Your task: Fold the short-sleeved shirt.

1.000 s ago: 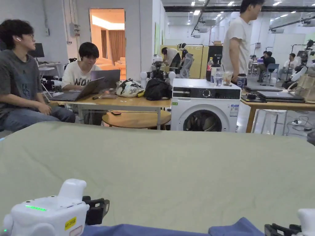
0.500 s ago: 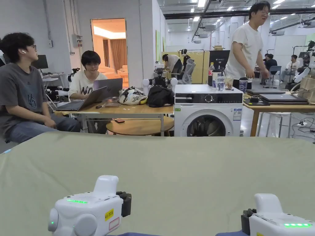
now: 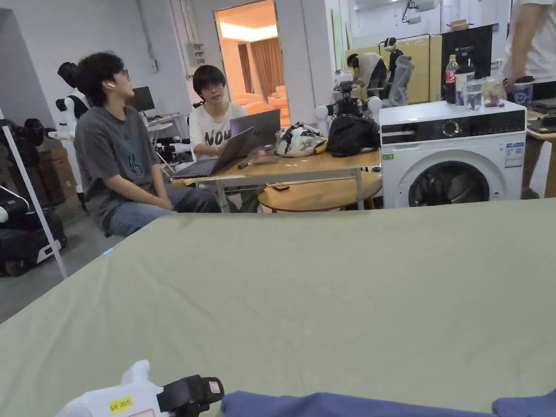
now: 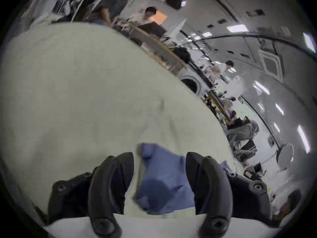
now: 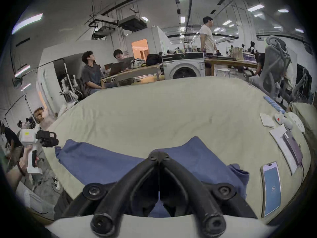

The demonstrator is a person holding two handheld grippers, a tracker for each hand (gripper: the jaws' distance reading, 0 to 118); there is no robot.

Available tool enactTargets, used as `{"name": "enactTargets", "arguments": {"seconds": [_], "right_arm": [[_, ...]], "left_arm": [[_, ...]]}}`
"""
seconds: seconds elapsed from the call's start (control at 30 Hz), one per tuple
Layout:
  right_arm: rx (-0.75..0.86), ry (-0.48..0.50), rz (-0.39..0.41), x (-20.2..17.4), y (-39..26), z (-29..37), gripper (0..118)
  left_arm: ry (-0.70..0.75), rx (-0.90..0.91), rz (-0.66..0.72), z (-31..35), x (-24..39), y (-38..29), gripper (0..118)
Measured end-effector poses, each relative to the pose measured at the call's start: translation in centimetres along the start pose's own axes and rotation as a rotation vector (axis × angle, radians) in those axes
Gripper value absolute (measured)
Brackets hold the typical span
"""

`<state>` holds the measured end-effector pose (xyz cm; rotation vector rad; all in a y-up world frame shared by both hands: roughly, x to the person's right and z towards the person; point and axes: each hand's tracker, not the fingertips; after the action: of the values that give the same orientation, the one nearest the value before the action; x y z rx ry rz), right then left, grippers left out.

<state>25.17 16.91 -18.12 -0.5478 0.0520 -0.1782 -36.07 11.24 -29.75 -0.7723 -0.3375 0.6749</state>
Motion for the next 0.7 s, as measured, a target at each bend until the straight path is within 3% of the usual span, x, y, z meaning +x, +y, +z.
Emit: {"name": "enactTargets", "arguments": {"seconds": [0.2, 0.27, 0.33, 0.4, 0.47, 0.57, 0.7], "right_arm": [[-0.042, 0.021, -0.057, 0.7, -0.6, -0.3, 0], [-0.045, 0.007, -0.062, 0.6, -0.9, 0.2, 0], [-0.044, -0.01, -0.046, 0.9, -1.2, 0.7, 0], [-0.049, -0.024, -0.047, 1.0, -1.3, 0.8, 0], [-0.059, -0.015, -0.063, 1.3, -1.4, 0.9, 0], [-0.057, 0.0, -0.079, 1.6, -1.3, 1.1, 0], [-0.043, 0.013, -0.08, 1.7, -1.4, 1.6, 0]], "left_arm": [[-0.173, -0.114, 0.234, -5.5, -2.6, -2.1, 59], [-0.235, -0.07, 0.295, -6.4, -2.4, -2.5, 39], [-0.208, -0.094, 0.343, -7.7, -1.6, -3.0, 4], [-0.177, -0.14, 0.306, -8.4, -0.4, -3.7, 3], [-0.176, -0.068, 0.298, -7.4, 0.4, -3.5, 2], [-0.233, 0.074, 0.423, -3.5, 0.0, -1.6, 1], [-0.152, 0.143, 0.182, 1.8, 3.7, 2.0, 1]]}}
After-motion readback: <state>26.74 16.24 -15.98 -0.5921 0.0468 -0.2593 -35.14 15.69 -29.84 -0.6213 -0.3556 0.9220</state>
